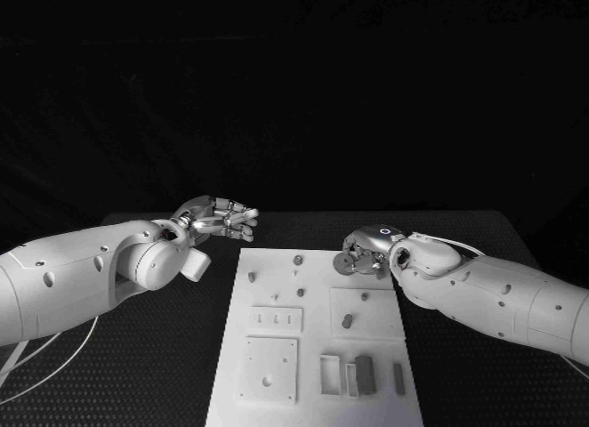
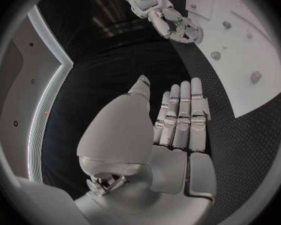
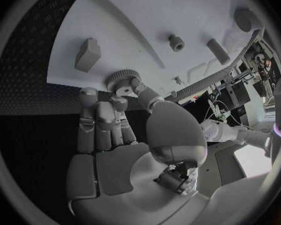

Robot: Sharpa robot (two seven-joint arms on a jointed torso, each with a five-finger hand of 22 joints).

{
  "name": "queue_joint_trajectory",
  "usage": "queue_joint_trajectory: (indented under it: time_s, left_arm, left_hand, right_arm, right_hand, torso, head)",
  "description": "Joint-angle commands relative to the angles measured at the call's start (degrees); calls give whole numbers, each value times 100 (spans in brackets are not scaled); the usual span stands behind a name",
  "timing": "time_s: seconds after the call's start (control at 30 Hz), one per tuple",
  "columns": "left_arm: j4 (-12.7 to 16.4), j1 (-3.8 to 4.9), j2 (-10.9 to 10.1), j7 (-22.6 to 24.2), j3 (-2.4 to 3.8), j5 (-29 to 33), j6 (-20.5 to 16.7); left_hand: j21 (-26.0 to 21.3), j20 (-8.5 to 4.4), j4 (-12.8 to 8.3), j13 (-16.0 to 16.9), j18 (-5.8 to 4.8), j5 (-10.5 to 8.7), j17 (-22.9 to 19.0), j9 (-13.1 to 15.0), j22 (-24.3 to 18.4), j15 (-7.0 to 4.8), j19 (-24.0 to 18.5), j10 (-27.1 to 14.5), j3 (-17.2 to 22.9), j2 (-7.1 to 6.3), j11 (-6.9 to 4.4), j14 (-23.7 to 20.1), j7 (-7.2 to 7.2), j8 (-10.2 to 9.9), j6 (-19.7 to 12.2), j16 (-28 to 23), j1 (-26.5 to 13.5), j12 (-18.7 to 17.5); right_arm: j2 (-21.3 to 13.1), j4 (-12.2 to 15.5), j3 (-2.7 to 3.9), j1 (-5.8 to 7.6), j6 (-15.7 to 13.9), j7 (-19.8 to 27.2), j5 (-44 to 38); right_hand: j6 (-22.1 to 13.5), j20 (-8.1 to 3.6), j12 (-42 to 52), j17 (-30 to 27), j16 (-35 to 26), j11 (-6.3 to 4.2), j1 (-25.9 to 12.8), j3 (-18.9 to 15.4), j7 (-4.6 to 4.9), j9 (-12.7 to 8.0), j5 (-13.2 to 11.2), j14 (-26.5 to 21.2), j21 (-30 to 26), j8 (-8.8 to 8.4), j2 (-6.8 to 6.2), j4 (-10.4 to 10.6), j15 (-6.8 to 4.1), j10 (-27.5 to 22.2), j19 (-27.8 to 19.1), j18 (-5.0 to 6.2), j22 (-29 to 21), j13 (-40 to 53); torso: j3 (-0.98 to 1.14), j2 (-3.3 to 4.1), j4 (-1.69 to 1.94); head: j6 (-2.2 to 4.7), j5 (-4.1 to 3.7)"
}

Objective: Assemble the parts on the task board

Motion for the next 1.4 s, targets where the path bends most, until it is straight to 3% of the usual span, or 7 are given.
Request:
queue_joint_trajectory:
  time_s: [0.03, 0.3, 0.6, 0.9, 1.0, 1.27, 1.4]
  left_arm:
    - [22, 5, -11, 43, 3, -45, 52]
    - [42, 6, -29, 52, 3, -50, 33]
    - [46, 6, -47, 58, 3, -51, 17]
    - [31, 6, -37, 59, 3, -51, 6]
    - [36, 6, -28, 56, 3, -51, 10]
    - [31, 6, -21, 58, 3, -51, 2]
    - [31, 6, -11, 55, 3, -51, 4]
  left_hand:
    - [-36, 26, -15, 9, 77, -21, 6, 6, -1, 43, -3, -23, 28, 37, 11, 11, 5, -25, -17, -36, -19, -24]
    - [-37, 26, -16, 10, 77, -21, 7, 8, -1, 42, -3, -23, 28, 36, 11, 12, 4, -26, -17, -37, -15, -24]
    - [-38, 26, -16, 12, 77, -21, 10, 13, 0, 42, -3, -20, 30, 35, 9, 13, 1, -26, -14, -39, -8, -22]
    - [-39, 27, -15, 13, 77, -22, 11, 15, 1, 43, -2, -19, 29, 34, 9, 14, -1, -27, -13, -41, -5, -21]
    - [-40, 27, -15, 14, 77, -22, 12, 17, 1, 43, -2, -18, 29, 34, 9, 14, -2, -27, -12, -41, -5, -21]
    - [-41, 28, -14, 15, 76, -22, 13, 19, 2, 43, -1, -18, 28, 32, 9, 15, -3, -28, -12, -43, -5, -21]
    - [-42, 28, -13, 15, 76, -22, 14, 21, 3, 43, -1, -18, 27, 33, 9, 15, -4, -29, -11, -44, -6, -21]
  right_arm:
    - [-20, 56, -98, -154, 282, -260, -258]
    - [-111, 307, -92, -68, -270, -554, -527]
    - [-238, 678, -48, 61, -514, -697, -672]
    - [-166, 1157, -24, 106, -407, -763, -926]
    - [-99, 1263, -24, 106, -415, -832, -1036]
    - [269, 1328, -28, 105, -563, -1102, -1390]
    - [431, 1263, -41, 103, -575, -1154, -1483]
  right_hand:
    - [596, -59, 33, -5, 20, -176, 11, 44, -84, 96, 33, 15, 30, 114, 83, 1, -68, -128, 50, 336, 117, -22]
    - [726, -88, 54, -14, 36, -237, 34, 63, -146, 147, 33, 83, 84, 180, 132, 3, -127, -15, 102, 336, 110, -99]
    - [774, -101, 55, -22, 38, -261, 27, 64, -170, 167, 33, 126, 112, 197, 104, 6, -151, 52, 137, 336, 104, -155]
    - [791, -107, 52, -27, 35, -270, 23, 64, -179, 174, 33, 144, 120, 200, 64, 5, -159, 80, 151, 336, 101, -182]
    - [787, -107, 51, -30, 33, -270, 9, 61, -178, 174, 33, 153, 122, 194, 47, 10, -160, 94, 159, 336, 98, -196]
    - [793, -110, 48, -38, 26, -272, -9, 68, -180, 175, 33, 180, 129, 186, 21, 10, -161, 134, 185, 336, 92, -229]
    - [798, -111, 43, -44, 20, -273, -8, 74, -181, 176, 33, 190, 129, 184, 8, 8, -162, 148, 193, 336, 89, -245]
  torso:
    - [-1, -3, -2]
    - [-3, -3, -5]
    - [4, -8, -4]
    - [7, -8, -3]
    - [0, -7, 15]
    - [-5, -6, 8]
    - [-12, 7, 28]
  head:
    - [7, -7]
    - [51, -29]
    - [82, -13]
    - [116, 14]
    - [128, 23]
    - [158, 73]
    - [185, 82]
